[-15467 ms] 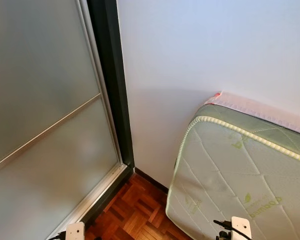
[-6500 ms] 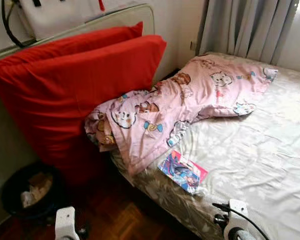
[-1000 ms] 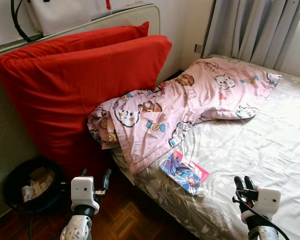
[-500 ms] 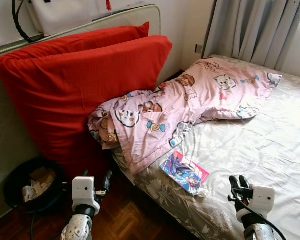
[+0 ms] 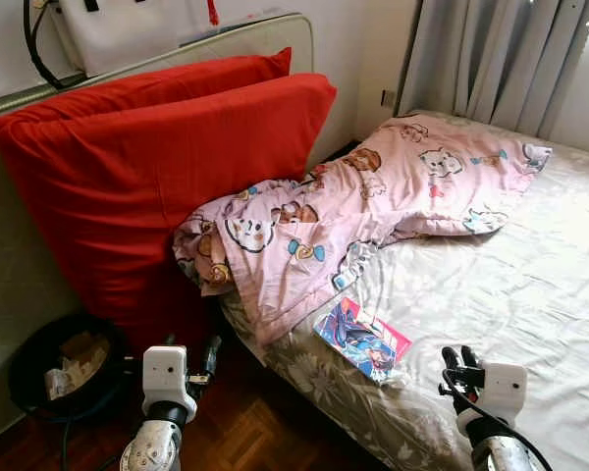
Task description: Clean up the room
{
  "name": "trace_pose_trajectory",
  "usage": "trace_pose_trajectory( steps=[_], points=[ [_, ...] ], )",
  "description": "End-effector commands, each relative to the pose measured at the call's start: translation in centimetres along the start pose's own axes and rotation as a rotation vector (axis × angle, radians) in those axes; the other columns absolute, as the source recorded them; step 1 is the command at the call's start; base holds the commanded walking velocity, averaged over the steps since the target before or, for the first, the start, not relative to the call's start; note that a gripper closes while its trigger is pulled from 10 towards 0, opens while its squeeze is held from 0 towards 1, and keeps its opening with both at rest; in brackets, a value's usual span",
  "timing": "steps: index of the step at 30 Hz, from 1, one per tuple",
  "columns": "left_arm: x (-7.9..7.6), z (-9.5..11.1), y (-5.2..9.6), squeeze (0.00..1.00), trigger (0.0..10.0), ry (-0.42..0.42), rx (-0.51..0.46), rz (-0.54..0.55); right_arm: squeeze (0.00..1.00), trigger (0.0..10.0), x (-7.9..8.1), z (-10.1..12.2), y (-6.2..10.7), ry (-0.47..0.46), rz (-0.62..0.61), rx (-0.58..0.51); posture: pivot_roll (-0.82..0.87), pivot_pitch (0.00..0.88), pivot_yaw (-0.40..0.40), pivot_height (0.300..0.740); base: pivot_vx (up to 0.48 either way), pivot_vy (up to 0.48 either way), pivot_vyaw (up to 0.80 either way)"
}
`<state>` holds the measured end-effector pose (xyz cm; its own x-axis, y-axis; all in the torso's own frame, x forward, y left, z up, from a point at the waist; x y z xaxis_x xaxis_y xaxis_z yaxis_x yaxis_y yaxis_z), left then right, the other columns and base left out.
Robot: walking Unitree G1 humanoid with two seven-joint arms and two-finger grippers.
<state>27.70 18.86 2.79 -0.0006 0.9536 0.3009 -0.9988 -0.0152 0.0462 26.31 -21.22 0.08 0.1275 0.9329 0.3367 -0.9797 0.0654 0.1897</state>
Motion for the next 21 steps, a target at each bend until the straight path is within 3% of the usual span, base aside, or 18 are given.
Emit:
trace_pose_trajectory(
  steps=[1, 5, 14, 21],
  points=[
    [0.2, 0.5, -0.2, 0.0, 10.0, 0.008, -0.015, 0.011, 0.0, 10.0, 0.5, 0.0, -0.3, 0.0, 0.013, 0.005, -0.12, 0.0, 0.045, 0.71, 0.0, 0.0, 0.0],
    [0.0, 0.5, 0.0, 0.0, 10.0, 0.013, -0.011, 0.018, 0.0, 10.0, 0.7, 0.4, -0.6, 0.01, 0.037, -0.001, -0.11, 0.0, 0.027, 0.68, 0.0, 0.0, 0.0],
    [0.5, 0.6, 0.2, 0.0, 10.0, 0.021, -0.017, 0.052, 0.0, 10.0, 1.7, 0.9, -1.6, 0.016, 0.083, -0.002, -0.06, 0.0, 0.003, 0.68, 0.0, 0.0, 0.0],
    [3.0, 0.5, 0.4, 0.0, 10.0, 0.002, -0.012, 0.116, 0.0, 10.0, 3.4, 0.2, -2.2, -0.006, 0.114, 0.017, -0.02, 0.0, 0.01, 0.68, 0.0, 0.0, 0.0]
  ],
)
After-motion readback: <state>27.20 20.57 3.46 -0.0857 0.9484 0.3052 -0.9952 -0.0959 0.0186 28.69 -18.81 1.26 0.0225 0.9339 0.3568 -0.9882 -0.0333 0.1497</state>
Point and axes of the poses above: a point about 5 cm out from each wrist's last joint towards the gripper, its own y axis pointing back from the gripper into the wrist, its own z axis along the axis of the wrist's last joint, x = y × z, the point moved 4 cm from there along -y, pointing out of the wrist towards the gripper, and after that the axes turned 15 degrees about -y, right-handed, at the moved point
